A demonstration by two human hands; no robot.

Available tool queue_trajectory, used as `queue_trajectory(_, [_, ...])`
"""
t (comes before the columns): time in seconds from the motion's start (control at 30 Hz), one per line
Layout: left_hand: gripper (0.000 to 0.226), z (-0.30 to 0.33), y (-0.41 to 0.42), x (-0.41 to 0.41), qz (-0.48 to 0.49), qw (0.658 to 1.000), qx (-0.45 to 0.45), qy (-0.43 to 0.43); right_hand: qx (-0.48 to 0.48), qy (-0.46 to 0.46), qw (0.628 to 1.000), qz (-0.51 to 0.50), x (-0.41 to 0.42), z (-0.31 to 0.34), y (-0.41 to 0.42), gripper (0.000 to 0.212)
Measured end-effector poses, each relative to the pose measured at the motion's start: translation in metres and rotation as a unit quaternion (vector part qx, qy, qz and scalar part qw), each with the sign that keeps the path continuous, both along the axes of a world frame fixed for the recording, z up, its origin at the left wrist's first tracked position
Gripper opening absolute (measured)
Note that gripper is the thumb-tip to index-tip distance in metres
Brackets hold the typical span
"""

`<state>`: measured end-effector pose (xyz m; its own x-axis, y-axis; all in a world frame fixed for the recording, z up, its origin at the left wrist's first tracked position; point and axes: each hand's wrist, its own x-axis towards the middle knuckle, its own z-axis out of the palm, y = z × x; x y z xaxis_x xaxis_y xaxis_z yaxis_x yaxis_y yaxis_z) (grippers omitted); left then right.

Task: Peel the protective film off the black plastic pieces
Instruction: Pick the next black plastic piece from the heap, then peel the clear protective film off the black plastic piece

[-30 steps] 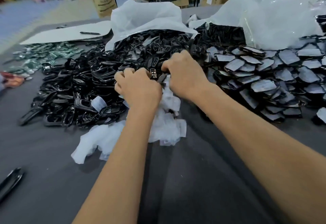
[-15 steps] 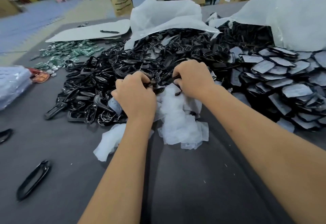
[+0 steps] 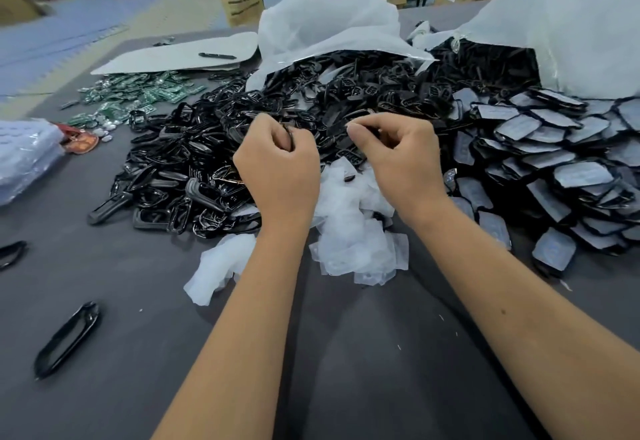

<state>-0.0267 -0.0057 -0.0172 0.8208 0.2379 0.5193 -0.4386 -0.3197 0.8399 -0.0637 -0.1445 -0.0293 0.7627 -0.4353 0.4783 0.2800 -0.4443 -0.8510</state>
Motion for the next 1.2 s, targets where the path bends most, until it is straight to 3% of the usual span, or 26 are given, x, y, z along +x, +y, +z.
queue_trajectory(0.1, [0.030,-0.011,-0.001,-0.013,-0.009,0.997,0.011,0.082,0.081,0.037,0.993,0.078,-0.014,-0.011,0.001,0.013])
queue_trajectory(0.23, [0.020,-0.021,-0.001,-0.022,-0.042,0.987,0.001,0.154,0.128,0.067,0.983,0.111,-0.022,-0.021,-0.002,0.031])
queue_trajectory(0.33, [0.001,-0.025,-0.001,-0.024,-0.063,0.985,0.003,0.159,0.172,0.071,0.976,0.110,-0.022,-0.020,-0.005,0.030])
queue_trajectory(0.47, [0.024,-0.029,-0.003,-0.014,-0.067,0.984,0.020,0.163,0.200,0.083,0.971,0.105,-0.020,-0.020,-0.005,0.020])
queue_trajectory(0.7, [0.019,-0.030,-0.005,-0.014,-0.108,0.986,0.016,0.129,0.194,0.071,0.973,0.102,-0.019,-0.019,-0.003,0.004])
queue_trajectory(0.8, [0.017,-0.032,-0.005,-0.014,-0.140,0.982,0.003,0.130,0.200,0.066,0.974,0.088,-0.019,-0.018,-0.002,0.016])
queue_trajectory(0.97, [0.027,-0.033,-0.005,-0.015,-0.151,0.978,-0.055,0.132,0.297,0.026,0.949,0.104,-0.017,-0.019,-0.005,0.027])
queue_trajectory(1.1, [0.016,-0.032,-0.005,-0.014,-0.159,0.975,-0.078,0.136,0.253,0.029,0.964,0.082,-0.013,-0.025,-0.005,0.006])
queue_trajectory(1.2, [0.018,-0.033,-0.005,-0.012,-0.148,0.979,-0.061,0.124,0.208,0.026,0.975,0.074,-0.011,-0.029,-0.008,0.016])
